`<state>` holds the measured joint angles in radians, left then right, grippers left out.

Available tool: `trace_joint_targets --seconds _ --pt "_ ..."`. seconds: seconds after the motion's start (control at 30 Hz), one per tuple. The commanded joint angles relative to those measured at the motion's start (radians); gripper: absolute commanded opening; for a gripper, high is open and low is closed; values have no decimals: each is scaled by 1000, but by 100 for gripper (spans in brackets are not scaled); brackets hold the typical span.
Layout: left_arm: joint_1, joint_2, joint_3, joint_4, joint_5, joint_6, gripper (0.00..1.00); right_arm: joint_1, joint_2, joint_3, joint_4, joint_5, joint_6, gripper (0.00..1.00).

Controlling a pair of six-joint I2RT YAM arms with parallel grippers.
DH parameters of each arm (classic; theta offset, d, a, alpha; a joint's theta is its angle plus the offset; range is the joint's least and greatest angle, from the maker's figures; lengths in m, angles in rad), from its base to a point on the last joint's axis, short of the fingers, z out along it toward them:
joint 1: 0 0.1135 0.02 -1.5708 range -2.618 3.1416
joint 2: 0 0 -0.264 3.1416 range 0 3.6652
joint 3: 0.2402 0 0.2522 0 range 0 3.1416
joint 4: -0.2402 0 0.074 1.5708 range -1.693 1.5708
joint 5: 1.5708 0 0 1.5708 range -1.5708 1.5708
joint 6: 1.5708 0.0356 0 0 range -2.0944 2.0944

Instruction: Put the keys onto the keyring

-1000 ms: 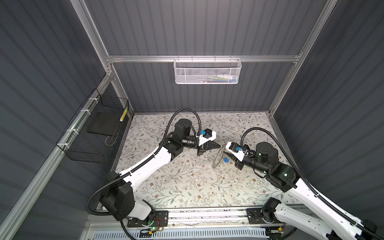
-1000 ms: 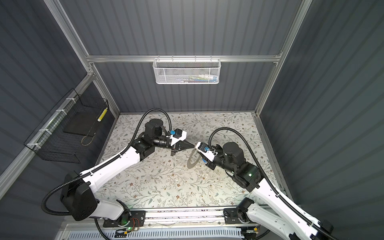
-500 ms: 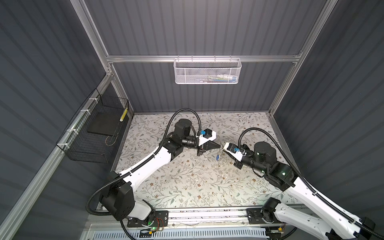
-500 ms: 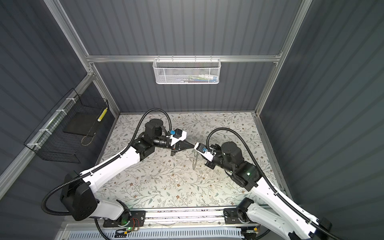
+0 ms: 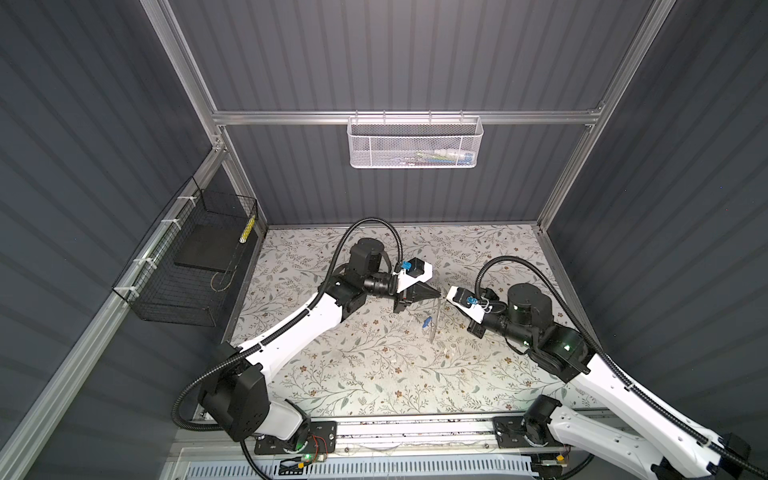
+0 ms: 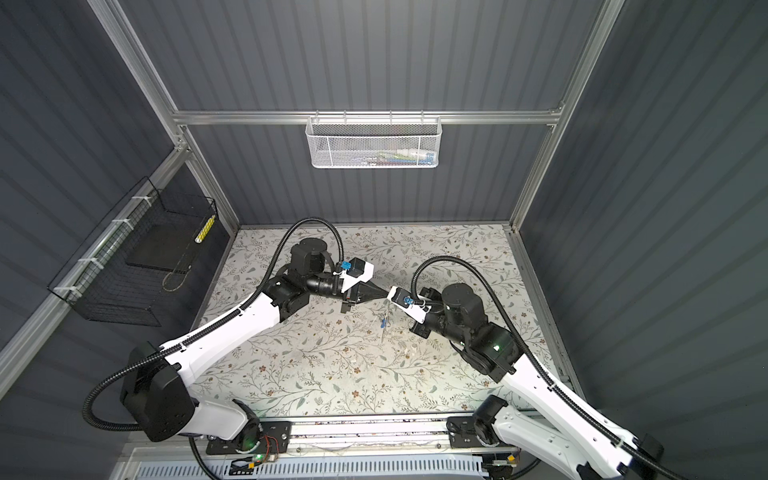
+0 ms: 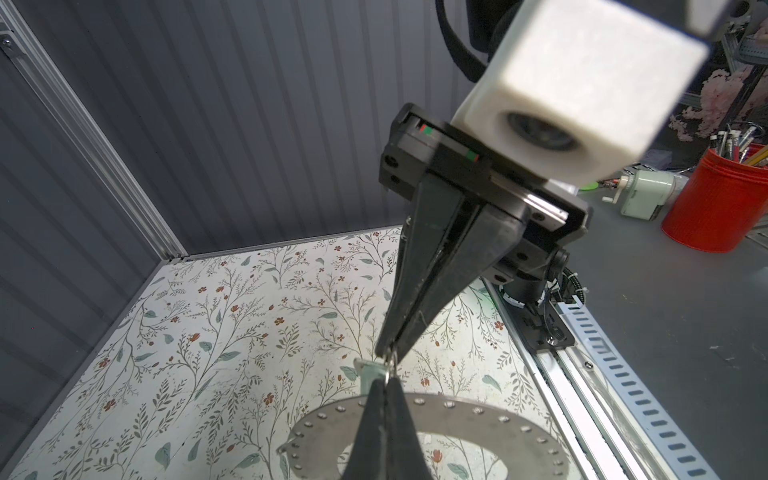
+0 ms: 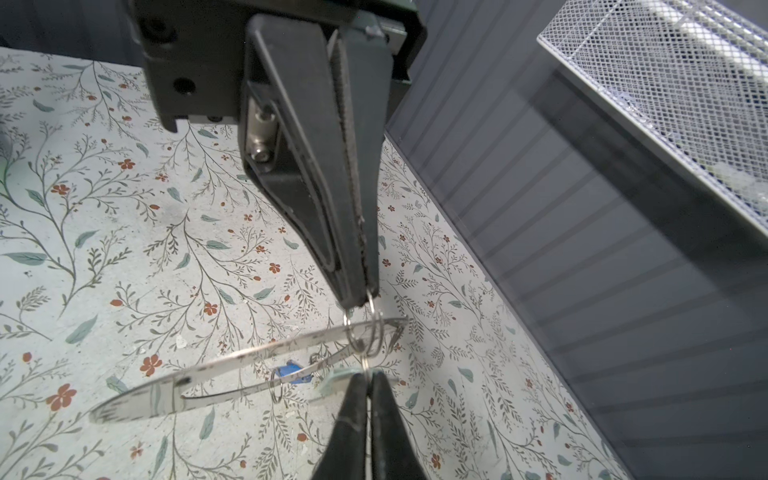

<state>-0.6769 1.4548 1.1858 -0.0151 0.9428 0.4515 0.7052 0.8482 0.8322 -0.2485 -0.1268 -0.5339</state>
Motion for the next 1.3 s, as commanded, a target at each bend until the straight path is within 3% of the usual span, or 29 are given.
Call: trace_joint_targets --seconds 0.0,0.23,0.83,1.27 --pt "0 -7 39 -13 10 14 0 4 6 36 2 0 -5 5" --pt "-1 1 35 28 -8 -31 0 10 13 40 -6 7 -22 0" --pt "-1 20 -68 305 -33 -221 0 26 66 70 13 12 30 0" --pt "3 7 -129 442 6 -263 0 9 -22 49 -41 2 80 21"
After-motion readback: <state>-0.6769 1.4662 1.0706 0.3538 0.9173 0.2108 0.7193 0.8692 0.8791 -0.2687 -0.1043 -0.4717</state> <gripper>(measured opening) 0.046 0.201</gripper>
